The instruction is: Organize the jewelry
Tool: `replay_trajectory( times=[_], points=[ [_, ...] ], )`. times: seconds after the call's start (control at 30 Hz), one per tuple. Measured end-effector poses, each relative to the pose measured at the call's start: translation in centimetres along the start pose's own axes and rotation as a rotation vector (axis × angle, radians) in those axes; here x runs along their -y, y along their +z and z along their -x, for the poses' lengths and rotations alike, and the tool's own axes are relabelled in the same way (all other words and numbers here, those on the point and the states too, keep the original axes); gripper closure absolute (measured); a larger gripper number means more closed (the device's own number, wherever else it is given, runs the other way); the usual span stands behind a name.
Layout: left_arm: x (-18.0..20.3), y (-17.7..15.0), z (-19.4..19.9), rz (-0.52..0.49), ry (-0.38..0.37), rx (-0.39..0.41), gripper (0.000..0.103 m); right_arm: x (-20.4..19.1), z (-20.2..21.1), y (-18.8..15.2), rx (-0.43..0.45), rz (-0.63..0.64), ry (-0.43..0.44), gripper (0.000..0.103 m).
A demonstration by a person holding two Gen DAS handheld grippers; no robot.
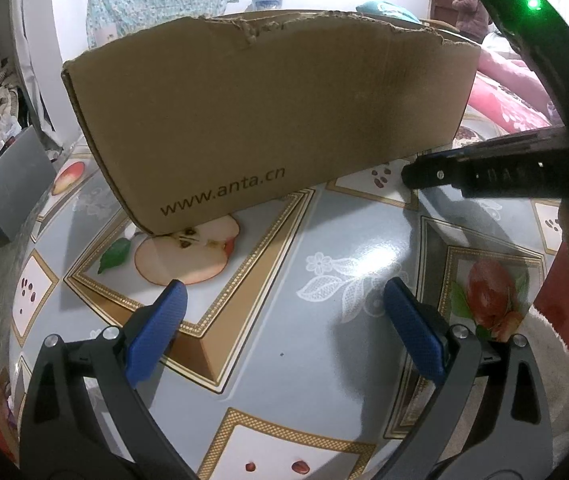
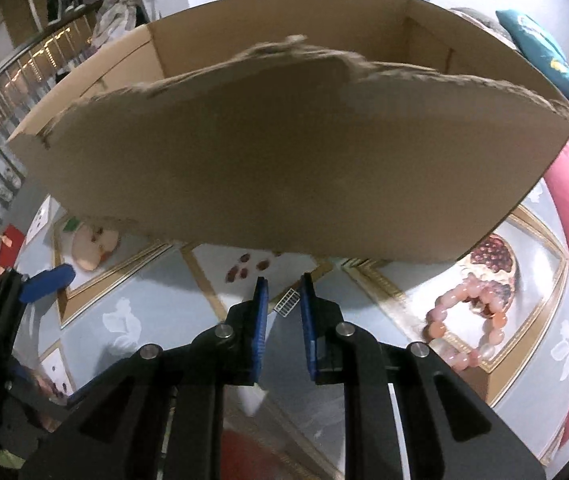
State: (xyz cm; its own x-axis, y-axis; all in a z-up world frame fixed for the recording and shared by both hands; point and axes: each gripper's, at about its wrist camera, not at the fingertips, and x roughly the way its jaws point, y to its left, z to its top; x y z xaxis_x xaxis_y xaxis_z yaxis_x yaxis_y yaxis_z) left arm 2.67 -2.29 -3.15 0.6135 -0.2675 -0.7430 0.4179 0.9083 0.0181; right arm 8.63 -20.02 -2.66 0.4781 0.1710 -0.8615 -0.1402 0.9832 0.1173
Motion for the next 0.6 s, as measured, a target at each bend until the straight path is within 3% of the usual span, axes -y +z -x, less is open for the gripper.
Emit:
replay_trajectory(
  times=[0.6],
  points=[
    [0.0,0.7,-0.5,-0.01,-0.007,-0.027,0.008,-3.2,-0.1,-1.0,-0.045,0.032,0.171,0.087]
  ],
)
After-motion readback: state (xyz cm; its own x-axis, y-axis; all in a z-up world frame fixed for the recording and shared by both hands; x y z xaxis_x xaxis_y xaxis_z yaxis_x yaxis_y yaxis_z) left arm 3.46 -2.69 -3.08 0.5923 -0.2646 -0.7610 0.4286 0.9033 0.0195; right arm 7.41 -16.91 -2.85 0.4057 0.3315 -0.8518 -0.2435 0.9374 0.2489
